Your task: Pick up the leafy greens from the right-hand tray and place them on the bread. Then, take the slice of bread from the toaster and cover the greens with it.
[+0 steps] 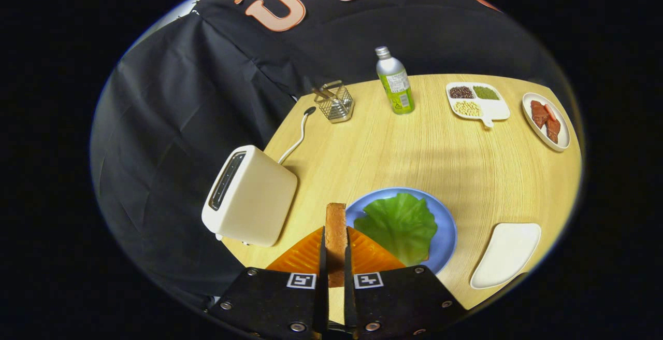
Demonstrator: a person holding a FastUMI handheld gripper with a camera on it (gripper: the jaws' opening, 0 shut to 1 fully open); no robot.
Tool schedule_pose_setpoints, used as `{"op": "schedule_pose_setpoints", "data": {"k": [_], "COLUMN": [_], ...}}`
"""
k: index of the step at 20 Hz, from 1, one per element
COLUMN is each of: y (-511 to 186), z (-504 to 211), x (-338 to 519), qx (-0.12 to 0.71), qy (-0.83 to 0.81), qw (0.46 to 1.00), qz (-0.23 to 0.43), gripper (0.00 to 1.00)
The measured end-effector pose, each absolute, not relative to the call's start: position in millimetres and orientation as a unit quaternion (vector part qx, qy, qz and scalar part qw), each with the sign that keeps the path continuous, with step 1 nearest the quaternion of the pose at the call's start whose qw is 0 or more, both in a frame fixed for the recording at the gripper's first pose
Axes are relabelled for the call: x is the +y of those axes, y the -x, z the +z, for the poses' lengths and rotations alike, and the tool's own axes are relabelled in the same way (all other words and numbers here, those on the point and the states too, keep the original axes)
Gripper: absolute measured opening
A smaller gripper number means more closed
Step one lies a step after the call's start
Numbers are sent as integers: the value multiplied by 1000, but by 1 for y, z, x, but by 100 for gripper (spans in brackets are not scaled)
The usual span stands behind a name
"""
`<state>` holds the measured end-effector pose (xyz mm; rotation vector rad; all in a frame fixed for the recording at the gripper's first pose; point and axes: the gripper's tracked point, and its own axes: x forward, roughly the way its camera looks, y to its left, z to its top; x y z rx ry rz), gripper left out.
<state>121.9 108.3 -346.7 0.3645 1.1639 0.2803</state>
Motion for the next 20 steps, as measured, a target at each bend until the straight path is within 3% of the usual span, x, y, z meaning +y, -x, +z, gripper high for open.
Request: {"op": "schedule_pose_setpoints", "data": {"k": [13,20], "y": [-122,-128], "z": [-399,-420], "x": [65,53], "qx": [537,512], "qy": [-189,-106], "qw": [817,848], "qz": [93,88], "gripper": [13,37]}}
